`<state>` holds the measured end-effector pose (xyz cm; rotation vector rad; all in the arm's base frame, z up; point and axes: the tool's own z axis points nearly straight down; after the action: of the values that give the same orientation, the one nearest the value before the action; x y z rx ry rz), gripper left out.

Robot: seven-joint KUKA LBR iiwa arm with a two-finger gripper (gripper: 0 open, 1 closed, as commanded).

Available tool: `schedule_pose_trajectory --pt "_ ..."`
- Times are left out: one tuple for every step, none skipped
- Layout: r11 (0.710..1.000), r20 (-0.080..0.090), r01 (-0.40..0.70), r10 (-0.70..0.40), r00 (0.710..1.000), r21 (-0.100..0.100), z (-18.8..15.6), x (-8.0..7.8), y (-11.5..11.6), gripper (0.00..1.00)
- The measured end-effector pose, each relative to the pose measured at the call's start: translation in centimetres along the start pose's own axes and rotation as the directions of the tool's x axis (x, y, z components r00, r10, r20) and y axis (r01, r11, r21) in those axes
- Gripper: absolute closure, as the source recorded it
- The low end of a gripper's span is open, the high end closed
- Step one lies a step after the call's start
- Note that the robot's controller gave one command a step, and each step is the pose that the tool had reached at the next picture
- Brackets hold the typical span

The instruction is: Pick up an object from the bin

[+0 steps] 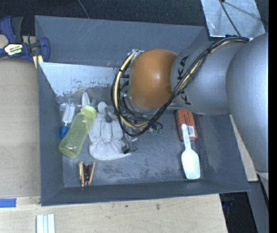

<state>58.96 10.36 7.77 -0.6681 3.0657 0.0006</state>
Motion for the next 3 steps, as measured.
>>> schedule_pose_trajectory --pt "0.985 0.001 0.171 -0.171 0.985 0.0 -1.5 0.2 -0.9 0.0" --pt "0.997 0.0 0.076 -0.076 0.997 -0.001 -0.4 0.9 -1.5 0.0" --pt "0.82 0.006 0.573 -0.573 0.82 0.004 0.4 1.4 -1.8 1.0"
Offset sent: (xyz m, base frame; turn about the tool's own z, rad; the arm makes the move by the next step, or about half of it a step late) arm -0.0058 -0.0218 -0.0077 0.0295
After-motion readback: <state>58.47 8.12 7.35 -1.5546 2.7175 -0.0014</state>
